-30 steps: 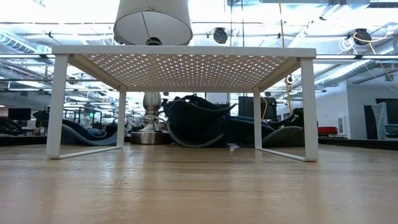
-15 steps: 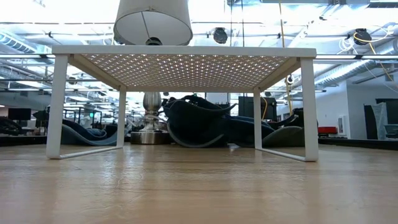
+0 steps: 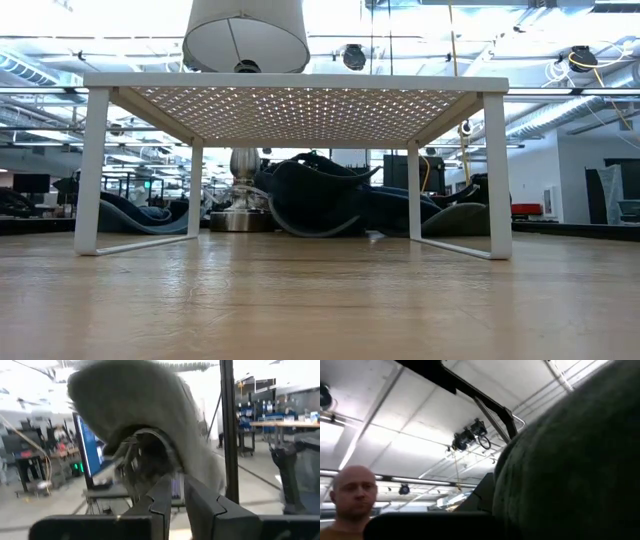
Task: Pick & Place hat
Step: Put the bottom left black cap on the left side of the shelf
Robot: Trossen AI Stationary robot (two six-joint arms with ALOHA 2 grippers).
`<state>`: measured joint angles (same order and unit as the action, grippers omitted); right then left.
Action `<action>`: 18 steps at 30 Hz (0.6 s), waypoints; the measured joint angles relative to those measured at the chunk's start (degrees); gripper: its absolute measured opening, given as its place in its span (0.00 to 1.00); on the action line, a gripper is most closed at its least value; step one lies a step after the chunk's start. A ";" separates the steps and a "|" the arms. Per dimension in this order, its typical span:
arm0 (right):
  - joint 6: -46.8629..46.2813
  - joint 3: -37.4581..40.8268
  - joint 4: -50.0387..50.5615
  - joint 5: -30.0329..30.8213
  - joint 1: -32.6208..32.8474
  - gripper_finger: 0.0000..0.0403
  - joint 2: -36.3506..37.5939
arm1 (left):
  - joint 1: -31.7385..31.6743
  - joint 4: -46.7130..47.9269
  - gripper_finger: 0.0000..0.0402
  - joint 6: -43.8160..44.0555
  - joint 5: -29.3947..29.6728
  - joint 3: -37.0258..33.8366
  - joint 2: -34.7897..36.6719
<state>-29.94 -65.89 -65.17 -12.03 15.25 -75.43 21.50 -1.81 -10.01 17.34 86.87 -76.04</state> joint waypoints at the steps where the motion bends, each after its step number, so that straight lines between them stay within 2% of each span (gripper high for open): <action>1: -0.93 0.00 0.67 0.00 0.00 0.02 0.90 | 0.00 1.35 0.16 0.72 -0.01 0.00 0.26; 4: -3.74 0.00 4.96 0.02 0.00 0.02 3.60 | 0.00 6.20 0.17 5.44 1.16 0.00 1.16; 8: -4.51 0.00 14.82 2.44 0.00 0.02 8.33 | -0.01 11.72 0.18 18.22 5.14 0.00 1.43; 12: -4.47 0.00 24.07 3.68 -0.30 0.02 12.01 | -0.93 14.02 0.18 33.30 5.14 0.00 1.59; 15: -2.86 0.00 27.14 4.96 -0.28 0.02 14.07 | -2.53 15.05 0.18 47.64 3.12 0.00 1.50; 18: -0.63 0.00 27.72 5.12 -0.28 0.02 15.33 | -4.75 15.41 0.18 61.26 -2.10 0.00 1.48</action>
<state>-30.57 -65.89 -37.45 -6.91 14.96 -60.10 16.75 13.60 51.24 15.24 86.87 -74.56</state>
